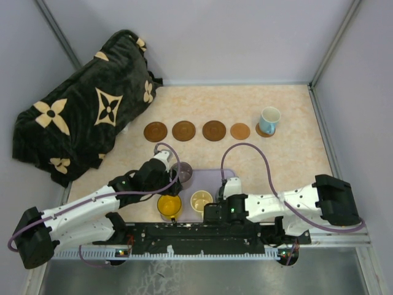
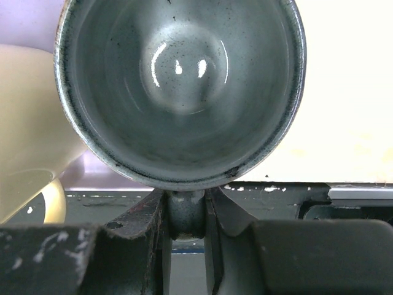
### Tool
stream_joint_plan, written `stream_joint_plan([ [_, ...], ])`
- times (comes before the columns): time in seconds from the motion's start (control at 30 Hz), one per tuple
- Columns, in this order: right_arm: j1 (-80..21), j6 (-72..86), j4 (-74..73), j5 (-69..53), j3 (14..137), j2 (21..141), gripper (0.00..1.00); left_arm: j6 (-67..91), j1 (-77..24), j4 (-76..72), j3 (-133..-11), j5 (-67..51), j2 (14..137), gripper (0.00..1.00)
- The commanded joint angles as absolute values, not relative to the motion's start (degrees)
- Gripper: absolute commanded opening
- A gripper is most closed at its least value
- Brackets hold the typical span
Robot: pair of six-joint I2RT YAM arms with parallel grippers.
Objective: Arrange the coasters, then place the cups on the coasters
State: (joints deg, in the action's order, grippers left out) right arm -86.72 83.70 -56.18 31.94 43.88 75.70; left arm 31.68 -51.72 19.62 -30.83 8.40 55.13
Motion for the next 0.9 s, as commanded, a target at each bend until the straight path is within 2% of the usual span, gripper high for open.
stream_joint_plan([
  [0.0, -85.7, 83.79, -59.42, 36.53, 45.21, 76.07, 0.0, 31.91, -51.95, 19.27, -29.93, 9.23, 54.41, 0.73],
  [0.33, -85.25, 83.09, -68.13, 47.51, 54.21, 78.92, 0.0, 31.66, -51.95, 18.9, -30.15, 10.07, 54.06, 0.73],
  [0.6, -80.09, 78.01, -67.25, 53.93, 55.32, 74.75, 0.0, 31.57, -51.96, 18.9, -30.54, 10.87, 53.72, 0.73],
  [0.73, -73.74, 69.74, -61.75, 57.23, 54.5, 71.21, 0.0, 31.11, -51.98, 18.49, -30.82, 11.19, 54.01, 0.73],
  [0.87, -65.48, 51.5, -47.19, 57.58, 52.08, 66.71, 0.0, 30.56, -51.97, 18.2, -31.97, 11.55, 55.09, 0.73],
])
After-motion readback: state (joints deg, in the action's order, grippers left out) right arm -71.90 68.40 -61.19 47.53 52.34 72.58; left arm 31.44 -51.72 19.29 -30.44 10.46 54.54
